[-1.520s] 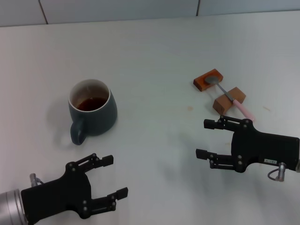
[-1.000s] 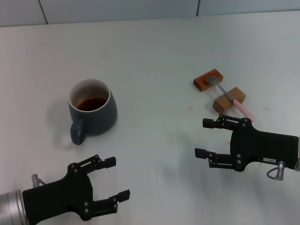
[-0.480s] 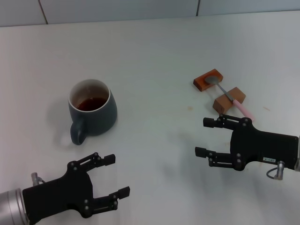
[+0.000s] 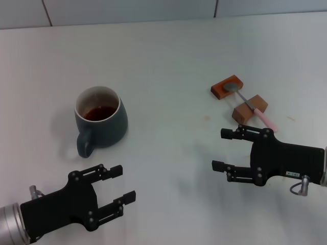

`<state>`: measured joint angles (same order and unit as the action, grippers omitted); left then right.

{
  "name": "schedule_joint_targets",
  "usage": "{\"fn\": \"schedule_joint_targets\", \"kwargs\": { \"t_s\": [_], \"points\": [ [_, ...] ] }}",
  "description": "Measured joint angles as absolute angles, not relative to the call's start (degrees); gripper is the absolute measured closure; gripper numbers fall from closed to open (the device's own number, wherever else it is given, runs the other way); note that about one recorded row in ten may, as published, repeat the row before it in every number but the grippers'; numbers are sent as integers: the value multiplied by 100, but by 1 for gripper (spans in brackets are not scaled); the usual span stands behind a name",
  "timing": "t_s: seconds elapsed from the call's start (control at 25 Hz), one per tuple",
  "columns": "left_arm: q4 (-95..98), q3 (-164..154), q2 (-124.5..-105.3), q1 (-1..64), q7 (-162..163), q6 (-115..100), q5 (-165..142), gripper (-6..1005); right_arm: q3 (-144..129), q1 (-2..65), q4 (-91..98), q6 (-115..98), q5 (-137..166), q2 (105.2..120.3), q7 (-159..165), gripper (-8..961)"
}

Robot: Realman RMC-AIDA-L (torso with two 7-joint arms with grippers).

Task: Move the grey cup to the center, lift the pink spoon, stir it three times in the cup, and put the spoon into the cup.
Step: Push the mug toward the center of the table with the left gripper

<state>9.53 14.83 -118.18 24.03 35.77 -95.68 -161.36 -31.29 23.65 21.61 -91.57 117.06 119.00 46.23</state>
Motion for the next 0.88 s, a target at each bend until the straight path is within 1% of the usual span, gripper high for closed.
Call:
{"fn": "schedule_joint_targets", "kwargs": {
  "t_s": [0.04,0.44,0.68,0.8,0.88],
  "points": [
    [947,1493,-11821,2402,3574,-9552,-16136,289,-3129,2364,2165,-9156,11707,11900,4623,186],
    [909,1526,-11822,2391,3573,-9542,-16136,545,-3139,2364,2185,-9158,11707,11900,4623,187],
    [899,1633,-11827,2390,3556,-9580,-16133,754,-3139,2373,2184,-9161,11707,11900,4622,187],
    [844,2057,-11827,2390,3548,-9898,-15983,973,-3136,2380,2176,-9152,11707,11900,4622,187],
    [788,2543,-11824,2391,3548,-10203,-15743,984,-3128,2384,2176,-9150,11707,11900,4622,188]
  ]
}}
